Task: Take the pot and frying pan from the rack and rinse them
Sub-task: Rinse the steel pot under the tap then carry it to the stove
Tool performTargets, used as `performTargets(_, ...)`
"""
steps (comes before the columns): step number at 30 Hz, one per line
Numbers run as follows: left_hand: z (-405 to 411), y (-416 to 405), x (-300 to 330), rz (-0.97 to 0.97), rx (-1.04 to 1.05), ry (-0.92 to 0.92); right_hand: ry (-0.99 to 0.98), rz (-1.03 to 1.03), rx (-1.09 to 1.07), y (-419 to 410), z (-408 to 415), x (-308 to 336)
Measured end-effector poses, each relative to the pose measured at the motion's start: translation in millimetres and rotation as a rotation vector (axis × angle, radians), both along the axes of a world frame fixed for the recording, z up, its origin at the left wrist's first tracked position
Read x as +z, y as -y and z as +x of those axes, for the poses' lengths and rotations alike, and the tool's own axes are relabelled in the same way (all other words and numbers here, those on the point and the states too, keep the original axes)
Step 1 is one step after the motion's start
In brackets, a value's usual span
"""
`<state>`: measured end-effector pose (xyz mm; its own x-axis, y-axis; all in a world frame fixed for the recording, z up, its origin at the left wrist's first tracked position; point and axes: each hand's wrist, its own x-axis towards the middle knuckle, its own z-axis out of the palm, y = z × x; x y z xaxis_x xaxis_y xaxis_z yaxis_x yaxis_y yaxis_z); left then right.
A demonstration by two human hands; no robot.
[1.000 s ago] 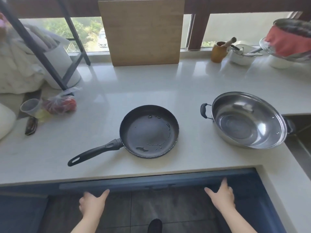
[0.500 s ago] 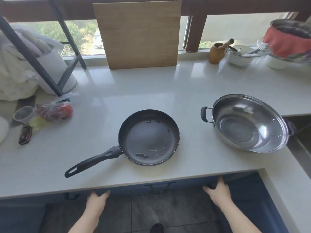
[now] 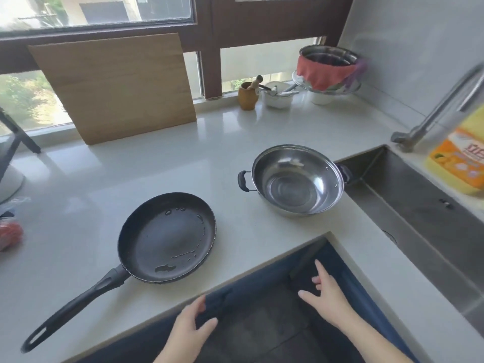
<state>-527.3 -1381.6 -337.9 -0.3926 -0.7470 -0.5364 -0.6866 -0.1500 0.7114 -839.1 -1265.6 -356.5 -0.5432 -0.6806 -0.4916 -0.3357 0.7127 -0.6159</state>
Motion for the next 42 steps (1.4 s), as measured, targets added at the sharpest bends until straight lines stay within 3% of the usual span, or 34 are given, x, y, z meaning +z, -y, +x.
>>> performTargets(6,-126,45,71,-0.363,-0.355,-0.136,-0.077,-0.145,-0.113,-10,-62,55)
performTargets(10,-191,92,98,-0.563,-0.472,-0.040,-0.174,-0.193,-0.162,2,-119,81)
performTargets(15,-238,162,107,-0.731,-0.547,0.116,-0.219,-0.206,-0.065,34,-193,101)
performTargets(18,-250,197,108,-0.706,-0.582,0.266,-0.224,-0.174,0.067,62,-233,105)
performTargets(22,-259,232,100,-0.631,-0.640,0.486,-0.373,-0.031,0.320,106,-275,108)
performTargets(25,-262,243,90,-0.600,-0.666,0.552,-0.420,0.049,0.462,132,-294,104)
performTargets(33,-269,258,79,-0.485,-0.765,0.408,-0.394,0.094,0.643,173,-308,97)
performTargets(42,-268,265,58,-0.370,-0.742,0.239,-0.255,0.038,0.595,176,-298,85)
